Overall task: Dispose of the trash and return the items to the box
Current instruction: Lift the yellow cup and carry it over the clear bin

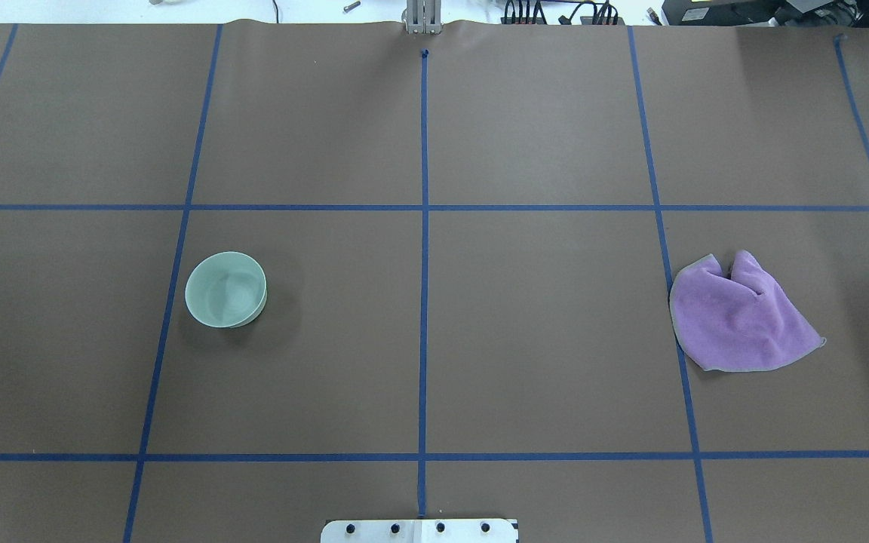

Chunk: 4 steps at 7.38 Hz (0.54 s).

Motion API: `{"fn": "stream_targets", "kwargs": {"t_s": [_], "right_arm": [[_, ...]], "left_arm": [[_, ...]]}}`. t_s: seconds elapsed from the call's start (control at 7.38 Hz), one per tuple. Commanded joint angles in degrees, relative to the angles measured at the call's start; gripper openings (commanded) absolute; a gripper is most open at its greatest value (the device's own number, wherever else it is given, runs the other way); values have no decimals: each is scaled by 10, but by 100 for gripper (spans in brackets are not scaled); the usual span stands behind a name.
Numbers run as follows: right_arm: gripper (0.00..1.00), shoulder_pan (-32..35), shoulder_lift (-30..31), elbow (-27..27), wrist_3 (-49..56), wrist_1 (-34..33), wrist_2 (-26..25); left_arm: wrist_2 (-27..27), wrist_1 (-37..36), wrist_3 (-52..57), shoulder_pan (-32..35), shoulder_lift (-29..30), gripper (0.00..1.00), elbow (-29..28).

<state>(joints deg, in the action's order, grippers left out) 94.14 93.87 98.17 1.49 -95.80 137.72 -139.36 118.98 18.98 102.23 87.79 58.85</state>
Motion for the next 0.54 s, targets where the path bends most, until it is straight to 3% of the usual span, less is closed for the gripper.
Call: {"fn": "stream_targets", "kwargs": {"t_s": [0.0,0.14,0.27,0.41], "right_arm": [[100,0,0,0,0,0,0],[100,0,0,-1,0,0,0],[100,-2,0,-1,0,0,0],[100,-3,0,-1,0,0,0]], "left_arm": [[1,1,0,0,-1,48,-1],[1,2,0,0,-1,61,-1],[1,2,-1,0,0,65,0],[1,3,-1,0,7,78,8]]}}
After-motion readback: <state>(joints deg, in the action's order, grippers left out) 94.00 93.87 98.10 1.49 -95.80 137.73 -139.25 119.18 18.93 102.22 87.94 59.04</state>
